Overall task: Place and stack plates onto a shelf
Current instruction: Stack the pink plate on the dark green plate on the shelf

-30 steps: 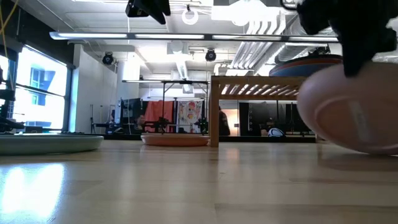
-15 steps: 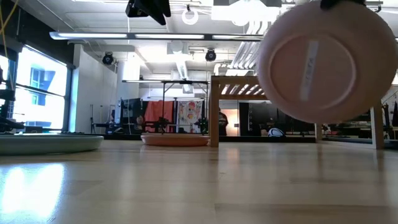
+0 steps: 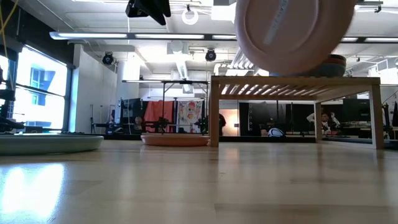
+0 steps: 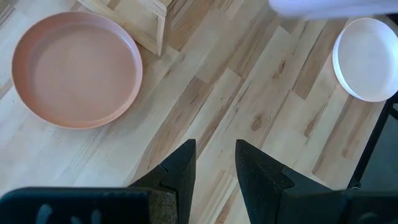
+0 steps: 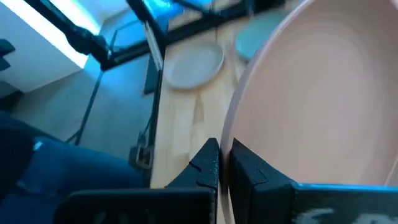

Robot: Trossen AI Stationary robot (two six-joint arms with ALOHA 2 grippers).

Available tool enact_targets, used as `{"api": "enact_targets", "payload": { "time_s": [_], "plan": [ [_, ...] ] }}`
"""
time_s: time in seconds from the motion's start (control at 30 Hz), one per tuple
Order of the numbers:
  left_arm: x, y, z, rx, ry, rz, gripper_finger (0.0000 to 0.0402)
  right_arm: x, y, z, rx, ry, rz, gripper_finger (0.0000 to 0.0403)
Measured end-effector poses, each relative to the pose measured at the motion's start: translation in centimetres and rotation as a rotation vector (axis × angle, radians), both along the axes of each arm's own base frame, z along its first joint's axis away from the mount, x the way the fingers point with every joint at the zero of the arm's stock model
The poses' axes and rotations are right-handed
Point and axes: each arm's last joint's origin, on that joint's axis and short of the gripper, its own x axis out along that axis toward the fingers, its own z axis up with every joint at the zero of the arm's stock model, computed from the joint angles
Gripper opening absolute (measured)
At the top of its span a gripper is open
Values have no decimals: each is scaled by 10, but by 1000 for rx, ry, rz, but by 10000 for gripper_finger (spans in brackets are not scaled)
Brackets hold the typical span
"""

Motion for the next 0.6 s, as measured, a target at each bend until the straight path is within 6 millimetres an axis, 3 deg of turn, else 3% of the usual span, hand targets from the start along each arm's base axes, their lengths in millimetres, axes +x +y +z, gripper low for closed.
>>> {"api": "enact_targets", "payload": {
  "time_s": [0.33, 0.6],
  "plan": [
    [0, 0, 0, 0, 0, 0, 102, -28, -24, 22, -382, -196, -185, 0],
    [0, 0, 0, 0, 0, 0, 102, -42, -44, 32, -759, -194, -378, 0]
  ]
}}
